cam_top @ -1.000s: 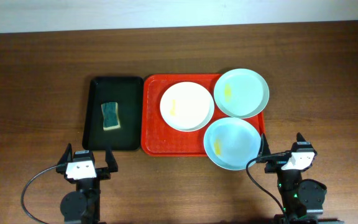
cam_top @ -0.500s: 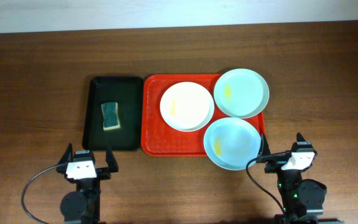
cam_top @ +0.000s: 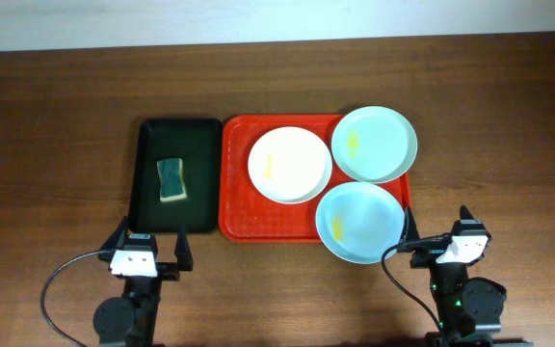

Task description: Clean dirty plates on tray and stack at the side

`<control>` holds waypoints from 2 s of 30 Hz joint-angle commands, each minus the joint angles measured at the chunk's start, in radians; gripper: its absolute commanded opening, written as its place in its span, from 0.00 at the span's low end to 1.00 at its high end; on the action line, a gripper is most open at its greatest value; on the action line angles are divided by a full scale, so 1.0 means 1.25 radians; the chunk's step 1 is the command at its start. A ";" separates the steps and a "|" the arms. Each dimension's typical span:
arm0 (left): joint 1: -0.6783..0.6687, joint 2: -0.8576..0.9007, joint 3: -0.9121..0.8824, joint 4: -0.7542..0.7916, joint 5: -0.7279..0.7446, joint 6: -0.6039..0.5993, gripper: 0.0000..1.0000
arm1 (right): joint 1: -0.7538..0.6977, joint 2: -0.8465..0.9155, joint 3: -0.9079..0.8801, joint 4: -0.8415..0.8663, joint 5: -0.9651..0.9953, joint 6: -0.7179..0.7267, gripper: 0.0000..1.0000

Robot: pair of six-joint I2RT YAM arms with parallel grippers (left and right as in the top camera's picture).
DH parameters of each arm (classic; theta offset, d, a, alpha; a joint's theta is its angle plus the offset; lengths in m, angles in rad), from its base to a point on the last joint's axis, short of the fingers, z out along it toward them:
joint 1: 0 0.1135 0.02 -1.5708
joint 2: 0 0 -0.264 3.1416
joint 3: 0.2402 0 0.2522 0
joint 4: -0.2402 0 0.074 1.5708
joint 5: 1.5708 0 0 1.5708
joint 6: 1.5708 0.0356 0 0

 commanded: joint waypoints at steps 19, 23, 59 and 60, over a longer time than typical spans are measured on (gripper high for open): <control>-0.003 -0.002 0.000 -0.003 0.037 -0.067 0.99 | 0.004 -0.005 -0.005 -0.003 0.007 0.009 0.98; -0.003 -0.002 0.002 -0.002 0.103 -0.067 0.99 | 0.004 -0.005 -0.005 -0.003 0.007 0.009 0.98; -0.003 1.036 0.980 -0.725 0.253 0.076 0.99 | 0.004 -0.005 -0.005 -0.003 0.007 0.009 0.98; -0.003 1.049 0.980 -0.722 0.248 0.077 0.99 | 0.004 -0.005 -0.005 -0.003 0.007 0.009 0.98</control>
